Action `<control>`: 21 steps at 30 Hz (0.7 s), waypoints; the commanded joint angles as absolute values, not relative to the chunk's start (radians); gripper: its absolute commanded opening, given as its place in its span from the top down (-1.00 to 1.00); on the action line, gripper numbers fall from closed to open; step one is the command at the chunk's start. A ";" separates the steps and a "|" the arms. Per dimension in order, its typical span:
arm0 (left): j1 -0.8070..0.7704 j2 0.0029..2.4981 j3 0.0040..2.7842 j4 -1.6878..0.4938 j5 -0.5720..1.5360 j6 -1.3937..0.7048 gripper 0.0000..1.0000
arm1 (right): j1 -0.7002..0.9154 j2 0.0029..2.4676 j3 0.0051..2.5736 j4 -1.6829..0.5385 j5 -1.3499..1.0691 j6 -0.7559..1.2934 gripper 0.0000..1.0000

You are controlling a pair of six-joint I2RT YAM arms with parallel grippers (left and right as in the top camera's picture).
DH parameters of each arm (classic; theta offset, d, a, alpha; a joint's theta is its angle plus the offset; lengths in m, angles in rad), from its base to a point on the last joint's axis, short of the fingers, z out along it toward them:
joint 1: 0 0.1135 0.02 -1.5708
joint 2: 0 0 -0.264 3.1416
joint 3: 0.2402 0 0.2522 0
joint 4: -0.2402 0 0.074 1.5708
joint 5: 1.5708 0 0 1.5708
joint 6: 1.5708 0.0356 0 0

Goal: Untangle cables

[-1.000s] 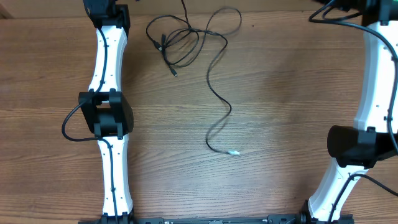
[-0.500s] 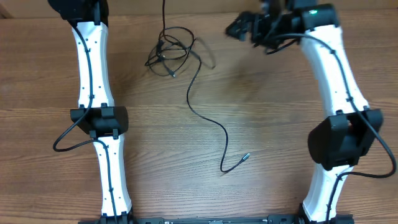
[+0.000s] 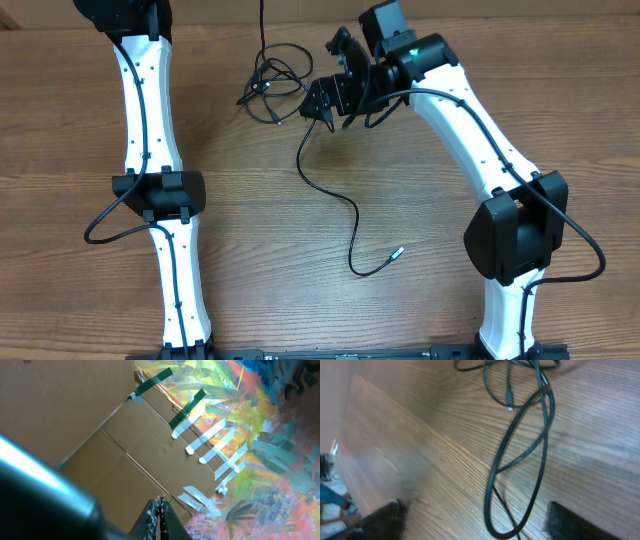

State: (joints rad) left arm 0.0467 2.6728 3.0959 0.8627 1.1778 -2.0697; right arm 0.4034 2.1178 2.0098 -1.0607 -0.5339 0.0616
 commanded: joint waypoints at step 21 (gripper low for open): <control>0.046 2.633 3.142 0.867 1.147 -2.085 0.91 | 0.398 2.221 2.005 -0.940 -0.497 0.092 0.93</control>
